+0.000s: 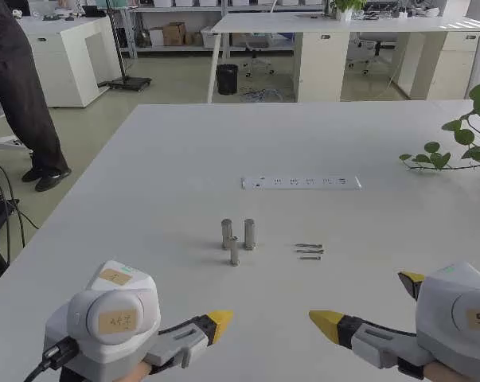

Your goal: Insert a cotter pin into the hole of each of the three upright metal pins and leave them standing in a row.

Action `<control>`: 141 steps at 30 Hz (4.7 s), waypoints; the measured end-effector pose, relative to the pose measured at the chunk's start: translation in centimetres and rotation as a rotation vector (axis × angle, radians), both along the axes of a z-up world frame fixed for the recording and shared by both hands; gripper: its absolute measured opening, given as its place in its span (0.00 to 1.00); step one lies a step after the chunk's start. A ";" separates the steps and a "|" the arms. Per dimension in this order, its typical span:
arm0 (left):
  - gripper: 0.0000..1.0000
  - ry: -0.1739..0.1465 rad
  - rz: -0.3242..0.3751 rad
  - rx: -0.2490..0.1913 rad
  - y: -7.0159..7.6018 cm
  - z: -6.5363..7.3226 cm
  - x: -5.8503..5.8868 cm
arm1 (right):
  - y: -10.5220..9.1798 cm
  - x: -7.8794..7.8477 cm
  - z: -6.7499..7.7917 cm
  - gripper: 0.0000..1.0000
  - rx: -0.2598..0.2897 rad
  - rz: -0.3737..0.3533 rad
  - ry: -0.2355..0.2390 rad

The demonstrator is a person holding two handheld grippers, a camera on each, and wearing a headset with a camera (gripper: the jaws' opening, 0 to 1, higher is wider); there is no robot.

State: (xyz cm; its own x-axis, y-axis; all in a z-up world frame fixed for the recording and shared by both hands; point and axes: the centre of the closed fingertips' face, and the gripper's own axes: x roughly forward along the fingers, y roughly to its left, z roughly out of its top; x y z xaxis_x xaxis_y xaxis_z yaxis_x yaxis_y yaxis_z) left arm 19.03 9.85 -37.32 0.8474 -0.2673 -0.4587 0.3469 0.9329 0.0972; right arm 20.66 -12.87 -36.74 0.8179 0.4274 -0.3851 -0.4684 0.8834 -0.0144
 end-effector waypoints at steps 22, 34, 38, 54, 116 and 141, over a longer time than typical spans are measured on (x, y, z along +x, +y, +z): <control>0.89 -0.006 -0.008 0.009 -0.1 0.0 -0.1 | 0.1 0.2 0.1 0.90 0.013 -0.003 -0.001; 0.89 -0.003 -0.001 -0.004 -0.1 0.1 0.1 | -0.4 0.3 -0.6 0.93 -0.003 -0.009 0.015; 0.88 -0.002 -0.002 0.004 -0.1 0.0 0.2 | -0.2 0.5 -0.5 0.94 0.017 -0.016 0.012; 0.85 -0.003 -0.018 -0.011 -0.5 -0.2 0.3 | 0.0 0.6 -0.7 0.93 0.021 0.003 0.020; 0.17 0.040 -0.276 -0.043 -6.9 -9.1 18.1 | 3.5 3.8 -3.9 0.82 0.126 0.075 0.145; 0.05 0.072 -0.293 -0.045 -8.3 -9.2 17.4 | 2.4 3.6 -4.0 0.79 0.124 0.074 0.182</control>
State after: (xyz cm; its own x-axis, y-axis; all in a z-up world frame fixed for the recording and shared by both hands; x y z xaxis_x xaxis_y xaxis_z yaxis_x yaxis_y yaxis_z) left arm 36.42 1.58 -46.55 0.6971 -0.5172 -0.4966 0.6065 0.7947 0.0237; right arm 24.23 -10.44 -40.71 0.7046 0.5368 -0.4641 -0.5167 0.8364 0.1830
